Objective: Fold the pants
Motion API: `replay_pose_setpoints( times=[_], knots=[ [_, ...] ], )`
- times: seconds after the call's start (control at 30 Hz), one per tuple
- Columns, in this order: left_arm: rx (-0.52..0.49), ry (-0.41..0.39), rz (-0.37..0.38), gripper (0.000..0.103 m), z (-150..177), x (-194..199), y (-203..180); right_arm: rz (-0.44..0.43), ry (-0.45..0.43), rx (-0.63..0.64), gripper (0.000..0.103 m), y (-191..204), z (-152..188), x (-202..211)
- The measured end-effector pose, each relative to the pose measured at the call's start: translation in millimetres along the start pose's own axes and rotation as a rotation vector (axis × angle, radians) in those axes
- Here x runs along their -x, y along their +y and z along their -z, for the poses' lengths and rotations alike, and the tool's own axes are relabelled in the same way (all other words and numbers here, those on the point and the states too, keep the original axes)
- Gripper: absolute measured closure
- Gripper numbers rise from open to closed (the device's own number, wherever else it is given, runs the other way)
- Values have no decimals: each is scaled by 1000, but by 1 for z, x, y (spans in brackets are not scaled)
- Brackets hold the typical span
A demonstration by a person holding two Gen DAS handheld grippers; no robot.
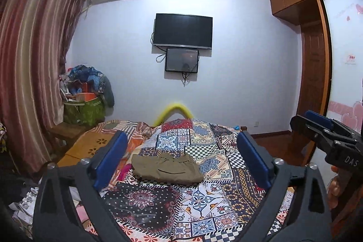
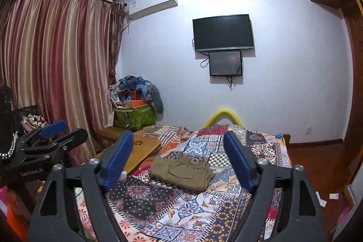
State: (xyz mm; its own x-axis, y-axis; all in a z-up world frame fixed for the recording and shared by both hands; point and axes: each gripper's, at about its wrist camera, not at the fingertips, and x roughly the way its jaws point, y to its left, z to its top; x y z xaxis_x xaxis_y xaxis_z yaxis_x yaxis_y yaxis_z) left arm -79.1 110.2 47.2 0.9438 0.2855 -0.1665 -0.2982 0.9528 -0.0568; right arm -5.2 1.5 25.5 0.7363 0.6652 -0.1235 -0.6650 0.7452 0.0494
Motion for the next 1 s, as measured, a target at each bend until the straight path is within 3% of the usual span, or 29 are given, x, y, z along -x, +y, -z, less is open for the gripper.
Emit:
replay_pose_setpoints(
  times=[0.2, 1.0],
  knots=[
    [11, 9, -5, 0, 5, -1, 2, 32, -15, 6, 0, 2, 3, 12],
    [-15, 5, 0, 0, 13, -3, -8, 64, -2, 2, 0, -1, 12, 24]
  ],
)
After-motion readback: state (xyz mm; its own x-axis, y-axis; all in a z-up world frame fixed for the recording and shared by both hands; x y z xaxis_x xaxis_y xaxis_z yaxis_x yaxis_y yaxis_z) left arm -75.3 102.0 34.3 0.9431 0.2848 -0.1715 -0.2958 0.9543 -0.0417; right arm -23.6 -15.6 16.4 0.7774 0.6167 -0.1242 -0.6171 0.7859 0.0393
